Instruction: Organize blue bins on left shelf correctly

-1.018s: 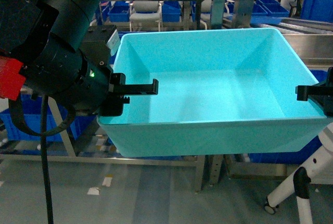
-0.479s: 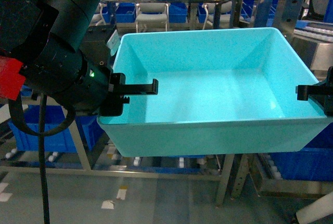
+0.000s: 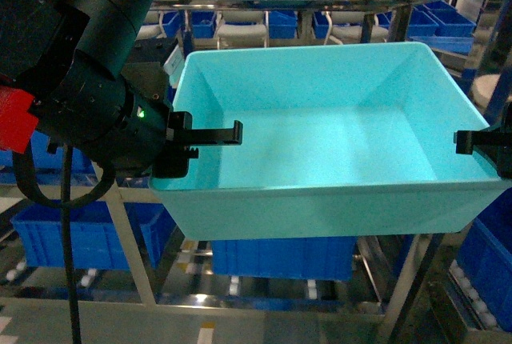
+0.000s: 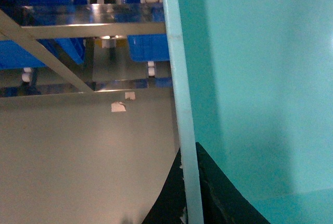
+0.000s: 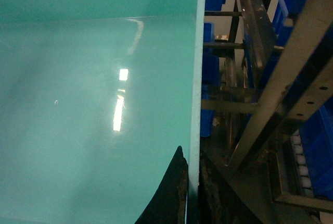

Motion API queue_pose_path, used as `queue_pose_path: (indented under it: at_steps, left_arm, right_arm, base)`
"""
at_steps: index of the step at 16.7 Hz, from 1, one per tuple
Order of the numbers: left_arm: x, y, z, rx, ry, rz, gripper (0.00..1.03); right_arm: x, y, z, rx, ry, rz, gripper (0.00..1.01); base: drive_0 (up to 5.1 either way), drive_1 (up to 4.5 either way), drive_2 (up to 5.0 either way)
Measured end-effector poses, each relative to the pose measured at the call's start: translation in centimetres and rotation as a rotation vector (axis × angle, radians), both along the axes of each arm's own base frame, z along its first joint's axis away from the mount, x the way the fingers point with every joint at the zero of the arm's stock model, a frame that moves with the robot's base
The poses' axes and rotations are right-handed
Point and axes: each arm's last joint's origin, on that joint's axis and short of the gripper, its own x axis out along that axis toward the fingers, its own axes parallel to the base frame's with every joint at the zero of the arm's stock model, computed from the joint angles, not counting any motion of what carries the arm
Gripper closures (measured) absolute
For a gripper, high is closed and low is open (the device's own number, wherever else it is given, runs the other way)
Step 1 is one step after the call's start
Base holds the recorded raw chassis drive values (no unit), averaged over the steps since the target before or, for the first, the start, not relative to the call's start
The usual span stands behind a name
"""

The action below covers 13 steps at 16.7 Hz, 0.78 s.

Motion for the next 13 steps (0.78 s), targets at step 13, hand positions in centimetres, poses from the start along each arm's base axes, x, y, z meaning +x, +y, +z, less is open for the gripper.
queue_pose_path:
  at_steps: [13]
  left_arm:
    - [0.08,0.13,0.0,-0.002,-0.002,0.002,1.01]
  right_arm:
    - [0.09,0.01,-0.09,0.0,0.0,0.001,0.99]
  base:
    - [-0.8,2.59,-1.8]
